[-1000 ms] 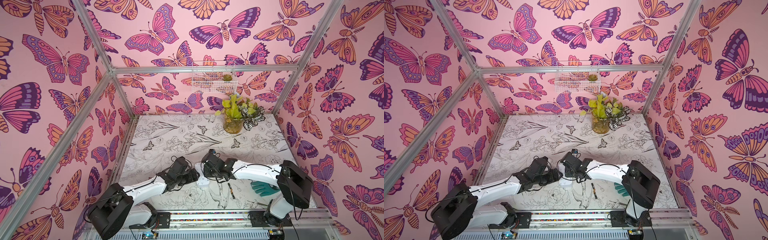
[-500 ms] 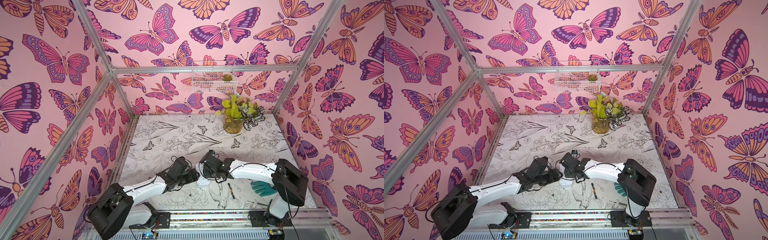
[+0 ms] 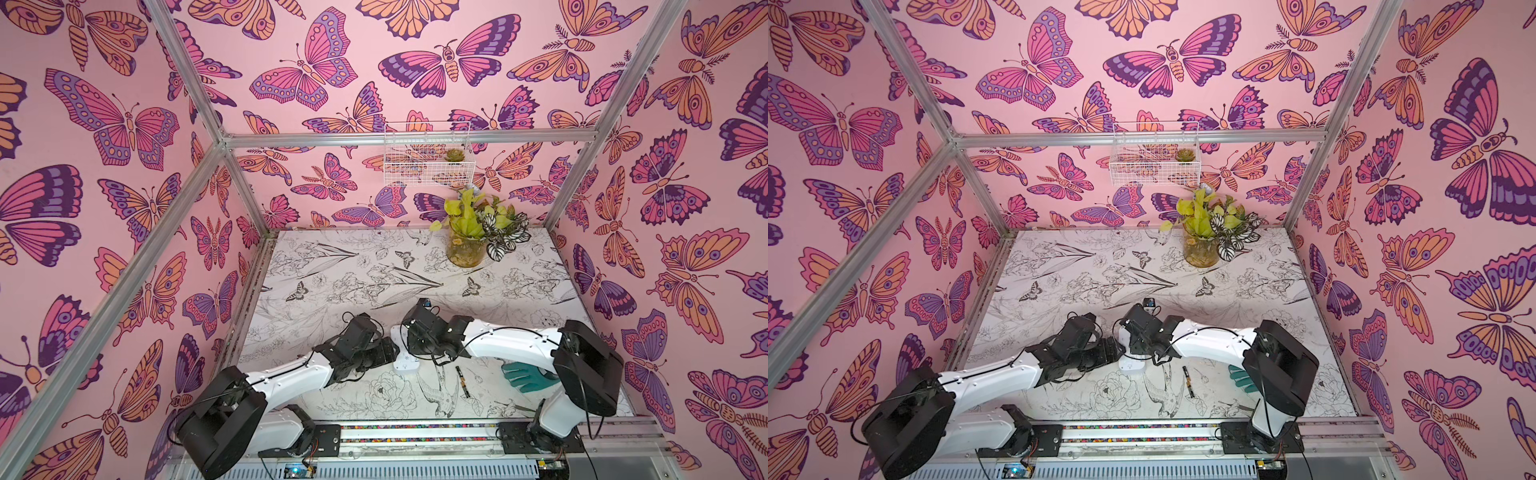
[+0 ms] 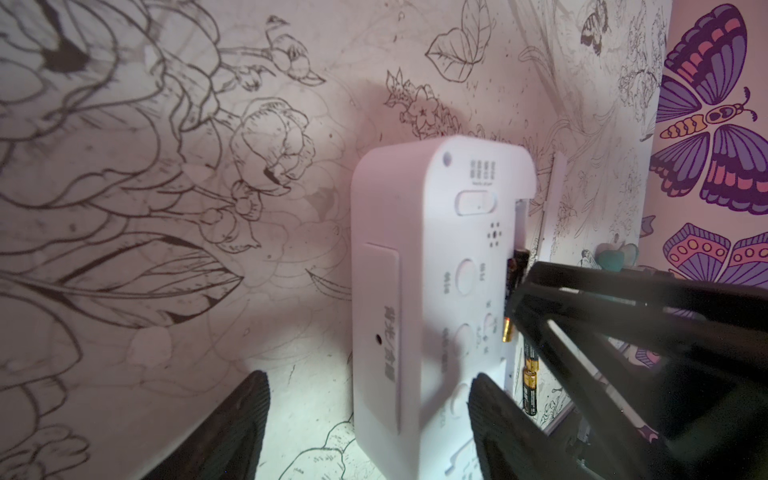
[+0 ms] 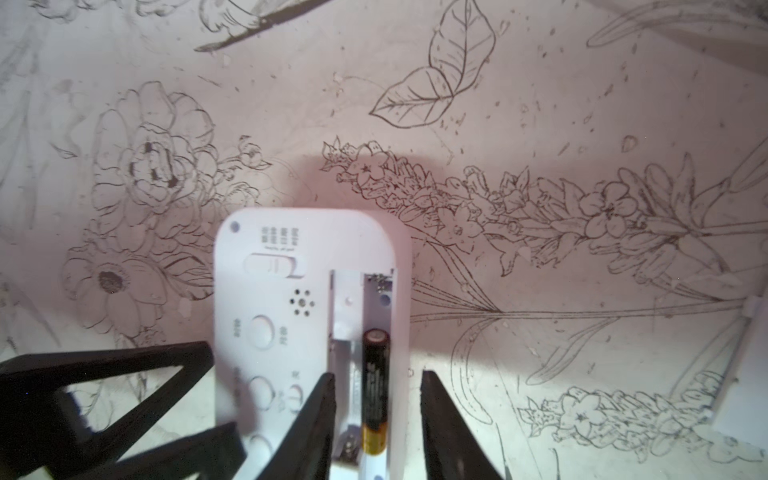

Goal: Insert the battery into the alarm
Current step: Install the battery in the alarm.

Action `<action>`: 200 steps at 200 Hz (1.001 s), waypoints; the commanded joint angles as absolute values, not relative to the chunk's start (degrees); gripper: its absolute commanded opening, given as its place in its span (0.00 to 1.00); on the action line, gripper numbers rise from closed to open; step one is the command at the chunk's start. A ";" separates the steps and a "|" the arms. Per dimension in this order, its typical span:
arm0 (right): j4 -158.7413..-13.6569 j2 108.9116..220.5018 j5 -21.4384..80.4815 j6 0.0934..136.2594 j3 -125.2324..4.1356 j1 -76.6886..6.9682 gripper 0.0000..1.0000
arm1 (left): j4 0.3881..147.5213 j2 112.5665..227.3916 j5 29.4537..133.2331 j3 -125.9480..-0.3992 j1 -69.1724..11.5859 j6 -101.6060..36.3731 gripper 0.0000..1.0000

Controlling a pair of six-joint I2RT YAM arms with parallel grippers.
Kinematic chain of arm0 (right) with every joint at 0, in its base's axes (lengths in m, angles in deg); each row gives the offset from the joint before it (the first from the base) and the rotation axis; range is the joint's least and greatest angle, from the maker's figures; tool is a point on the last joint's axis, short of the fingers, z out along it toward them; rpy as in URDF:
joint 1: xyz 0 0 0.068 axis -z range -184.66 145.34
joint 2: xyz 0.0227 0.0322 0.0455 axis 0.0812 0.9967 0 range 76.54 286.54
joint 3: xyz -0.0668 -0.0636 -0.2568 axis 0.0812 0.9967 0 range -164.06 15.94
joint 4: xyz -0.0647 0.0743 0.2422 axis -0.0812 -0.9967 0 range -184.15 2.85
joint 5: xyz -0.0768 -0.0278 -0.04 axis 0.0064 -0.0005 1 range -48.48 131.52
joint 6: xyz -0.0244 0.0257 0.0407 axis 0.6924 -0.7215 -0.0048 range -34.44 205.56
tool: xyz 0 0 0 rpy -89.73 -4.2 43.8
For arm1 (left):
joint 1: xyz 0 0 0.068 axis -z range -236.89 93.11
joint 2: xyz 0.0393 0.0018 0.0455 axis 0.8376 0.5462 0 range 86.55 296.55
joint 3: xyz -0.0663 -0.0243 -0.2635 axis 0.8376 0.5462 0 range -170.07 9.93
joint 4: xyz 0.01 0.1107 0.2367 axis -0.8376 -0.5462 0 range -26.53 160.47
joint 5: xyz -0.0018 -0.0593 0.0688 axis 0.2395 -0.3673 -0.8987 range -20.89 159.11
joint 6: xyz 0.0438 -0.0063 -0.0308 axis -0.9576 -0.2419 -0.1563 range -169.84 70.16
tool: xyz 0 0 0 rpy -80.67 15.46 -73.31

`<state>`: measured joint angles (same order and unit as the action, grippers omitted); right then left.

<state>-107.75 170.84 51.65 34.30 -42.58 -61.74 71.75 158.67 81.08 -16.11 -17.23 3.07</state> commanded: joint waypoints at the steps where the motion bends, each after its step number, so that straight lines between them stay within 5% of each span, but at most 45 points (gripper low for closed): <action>1: -109.15 168.27 53.48 35.62 -41.71 -61.52 0.38 | 70.99 158.54 79.97 -16.26 -17.36 1.76 0.79; 83: -110.29 172.40 56.42 36.97 -43.91 -60.83 0.24 | 69.11 158.88 78.86 -19.19 -17.40 0.35 0.85; 200: -108.77 168.47 56.84 38.34 -40.71 -60.45 0.23 | 66.98 160.03 77.36 -21.38 -17.73 -0.34 0.85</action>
<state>-107.68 172.24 54.73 36.61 -42.32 -60.56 68.78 160.90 78.50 -19.54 -17.23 1.34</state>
